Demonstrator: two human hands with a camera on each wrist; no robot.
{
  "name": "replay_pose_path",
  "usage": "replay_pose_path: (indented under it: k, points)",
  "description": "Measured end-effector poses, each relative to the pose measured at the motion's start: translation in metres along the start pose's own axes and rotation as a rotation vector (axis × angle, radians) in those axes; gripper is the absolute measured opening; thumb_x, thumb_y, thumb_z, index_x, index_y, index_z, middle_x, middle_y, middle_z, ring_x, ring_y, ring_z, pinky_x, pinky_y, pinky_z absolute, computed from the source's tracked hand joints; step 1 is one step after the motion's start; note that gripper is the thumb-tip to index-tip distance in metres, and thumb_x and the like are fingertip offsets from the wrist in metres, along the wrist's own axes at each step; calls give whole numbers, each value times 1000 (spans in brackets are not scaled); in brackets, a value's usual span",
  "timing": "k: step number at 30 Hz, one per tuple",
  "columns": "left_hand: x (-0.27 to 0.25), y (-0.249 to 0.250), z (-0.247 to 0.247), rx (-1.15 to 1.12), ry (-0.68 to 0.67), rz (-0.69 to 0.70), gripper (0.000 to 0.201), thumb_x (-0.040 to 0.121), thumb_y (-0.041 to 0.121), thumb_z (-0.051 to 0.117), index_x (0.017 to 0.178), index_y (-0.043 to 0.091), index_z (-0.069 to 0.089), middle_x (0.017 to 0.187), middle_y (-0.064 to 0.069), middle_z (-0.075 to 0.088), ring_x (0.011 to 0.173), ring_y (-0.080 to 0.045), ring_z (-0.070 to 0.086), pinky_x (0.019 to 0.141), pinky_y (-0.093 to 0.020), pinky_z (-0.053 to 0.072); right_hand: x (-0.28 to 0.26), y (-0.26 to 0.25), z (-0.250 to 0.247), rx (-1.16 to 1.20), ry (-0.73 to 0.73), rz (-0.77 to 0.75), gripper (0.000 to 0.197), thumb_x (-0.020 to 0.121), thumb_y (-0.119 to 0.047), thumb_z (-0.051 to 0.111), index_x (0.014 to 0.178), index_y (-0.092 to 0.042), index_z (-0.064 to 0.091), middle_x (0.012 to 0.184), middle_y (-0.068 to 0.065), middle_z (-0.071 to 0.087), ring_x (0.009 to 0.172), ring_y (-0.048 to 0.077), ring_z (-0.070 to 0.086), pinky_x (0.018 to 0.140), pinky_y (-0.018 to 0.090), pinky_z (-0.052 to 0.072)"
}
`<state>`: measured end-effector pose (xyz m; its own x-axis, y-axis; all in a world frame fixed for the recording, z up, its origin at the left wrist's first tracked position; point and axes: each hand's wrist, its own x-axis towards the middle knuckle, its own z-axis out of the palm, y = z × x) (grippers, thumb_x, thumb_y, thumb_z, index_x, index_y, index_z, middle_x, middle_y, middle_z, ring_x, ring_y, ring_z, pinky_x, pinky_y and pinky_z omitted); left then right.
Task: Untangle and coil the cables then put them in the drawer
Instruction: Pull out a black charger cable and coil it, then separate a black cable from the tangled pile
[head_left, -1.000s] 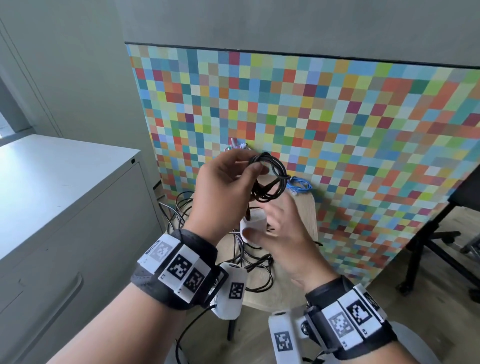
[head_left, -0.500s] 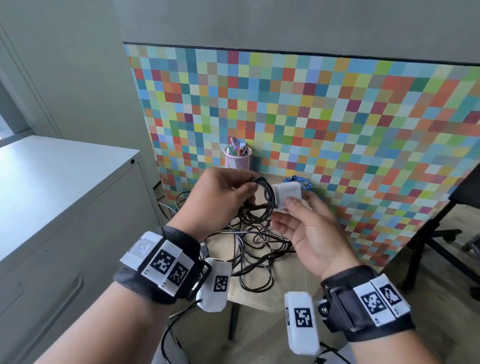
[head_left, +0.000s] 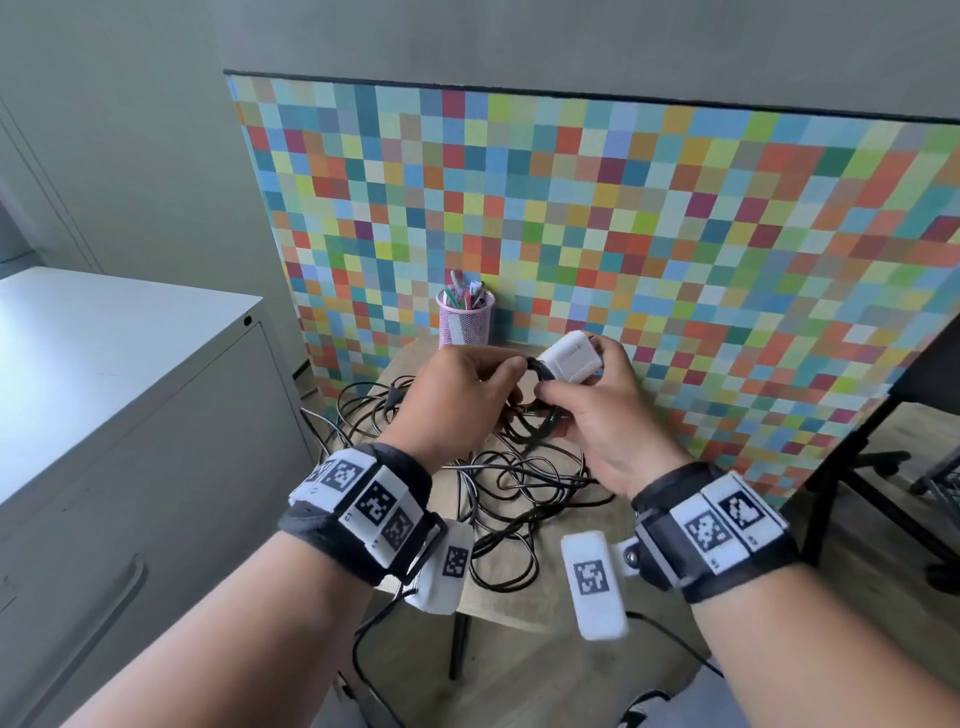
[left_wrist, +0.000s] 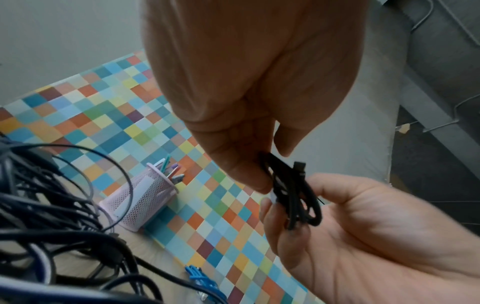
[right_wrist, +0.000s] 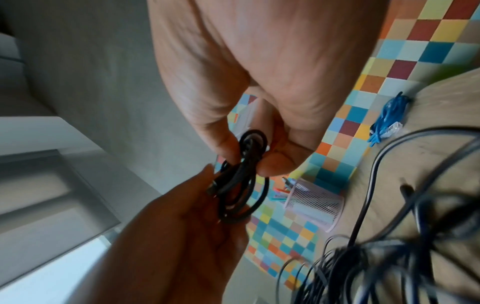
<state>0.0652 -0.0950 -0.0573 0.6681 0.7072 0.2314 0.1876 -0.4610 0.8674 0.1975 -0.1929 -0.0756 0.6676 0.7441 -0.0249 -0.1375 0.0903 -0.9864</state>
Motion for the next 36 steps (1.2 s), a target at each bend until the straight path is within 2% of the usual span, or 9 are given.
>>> replay_pose_path:
  k: [4,7,10,13,20,25,27,32,36]
  points:
    - [13,-20,-6,265,-71,20,35,100,42,60,134,36,65,111,10,76,100,-13,71,94,-40,58,47,-10,-5,-323,-4,-14,59,68,-12,80,118,-31,53,112,9,65,99,29,68,81,54,61]
    - [22,-38,-15,670,-282,-46,55,96,55,59,148,39,49,147,6,57,131,-20,56,110,-48,47,86,-10,-8,-548,-12,-2,59,76,-5,78,125,-25,51,107,6,62,89,26,66,71,51,62]
    - [25,-58,-17,908,-509,-147,74,87,73,53,153,45,36,160,6,39,144,-26,41,112,-59,41,124,-3,-7,-688,-70,91,65,79,0,75,134,-19,46,102,9,61,70,22,64,49,36,57]
    - [24,-72,-15,951,-618,-183,83,83,83,47,155,47,31,164,4,34,147,-29,36,116,-56,38,156,7,-5,-836,-84,171,69,79,-3,75,134,-26,41,102,13,65,63,22,65,41,25,47]
    - [28,-71,-18,879,-631,-193,83,86,78,56,157,45,31,162,6,38,147,-24,37,119,-47,37,199,21,0,-1023,-116,222,37,82,-4,74,114,-3,58,95,24,74,56,30,71,47,31,55]
    - [29,-70,-19,866,-634,-179,80,88,76,54,158,43,31,161,6,39,146,-23,38,119,-43,36,213,30,-4,-1059,-115,275,34,72,-10,86,98,0,67,91,25,77,80,39,78,86,56,62]
    - [28,-70,-19,864,-636,-179,79,89,77,52,157,44,31,162,6,38,147,-24,36,120,-46,35,209,27,-2,-1025,-87,281,32,78,-7,87,97,5,64,93,25,75,84,38,78,86,54,63]
    - [28,-67,-20,855,-630,-178,73,92,71,52,157,43,33,161,4,40,145,-24,41,118,-45,37,190,4,-9,-1112,-94,134,60,86,-20,83,138,-5,57,105,13,69,86,31,76,81,48,65]
    - [26,-64,-23,825,-628,-147,71,91,64,61,155,44,36,158,5,44,139,-20,47,113,-37,41,145,-14,-16,-1213,-311,54,20,87,-25,82,104,-16,74,104,14,75,83,22,74,71,45,66]
